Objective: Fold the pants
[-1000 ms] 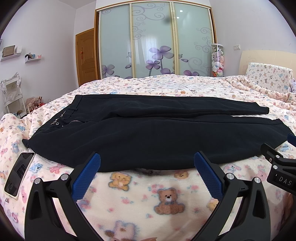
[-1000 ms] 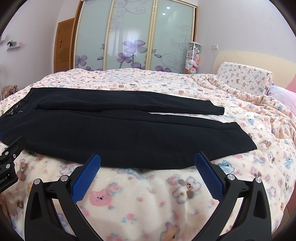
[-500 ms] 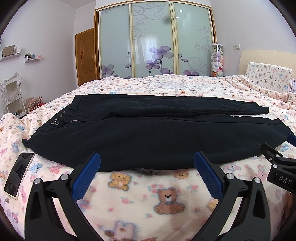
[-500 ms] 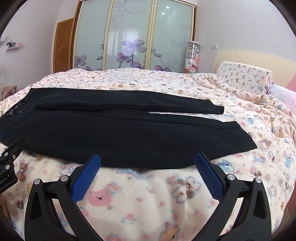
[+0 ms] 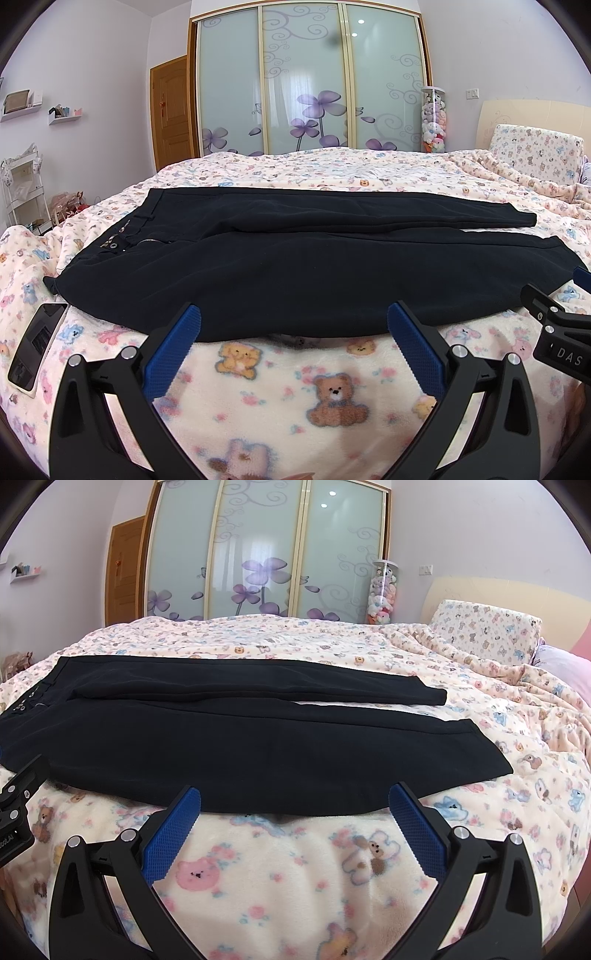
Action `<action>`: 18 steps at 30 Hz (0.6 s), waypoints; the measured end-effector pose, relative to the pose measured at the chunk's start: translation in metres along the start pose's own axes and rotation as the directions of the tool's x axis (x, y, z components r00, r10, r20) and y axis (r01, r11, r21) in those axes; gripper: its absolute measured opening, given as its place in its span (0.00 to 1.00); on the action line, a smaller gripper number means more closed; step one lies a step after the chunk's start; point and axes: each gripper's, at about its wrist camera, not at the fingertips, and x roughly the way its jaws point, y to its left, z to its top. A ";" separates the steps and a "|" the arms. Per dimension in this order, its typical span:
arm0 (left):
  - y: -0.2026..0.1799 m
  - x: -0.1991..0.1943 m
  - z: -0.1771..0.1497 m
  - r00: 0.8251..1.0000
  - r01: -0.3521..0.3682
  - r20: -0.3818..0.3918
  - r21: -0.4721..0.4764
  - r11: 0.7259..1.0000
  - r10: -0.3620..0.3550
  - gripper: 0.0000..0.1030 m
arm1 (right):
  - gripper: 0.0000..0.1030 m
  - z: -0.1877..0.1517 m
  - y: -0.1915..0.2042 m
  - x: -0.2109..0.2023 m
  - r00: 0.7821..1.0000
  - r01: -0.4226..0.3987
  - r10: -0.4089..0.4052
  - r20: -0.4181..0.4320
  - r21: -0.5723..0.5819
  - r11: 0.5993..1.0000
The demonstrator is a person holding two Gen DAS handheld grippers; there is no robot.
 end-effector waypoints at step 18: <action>0.000 0.000 0.000 1.000 0.000 -0.001 -0.001 1.000 0.000 0.98 | 0.99 0.000 -0.001 0.001 1.000 -0.001 0.001 -0.002 0.002 1.000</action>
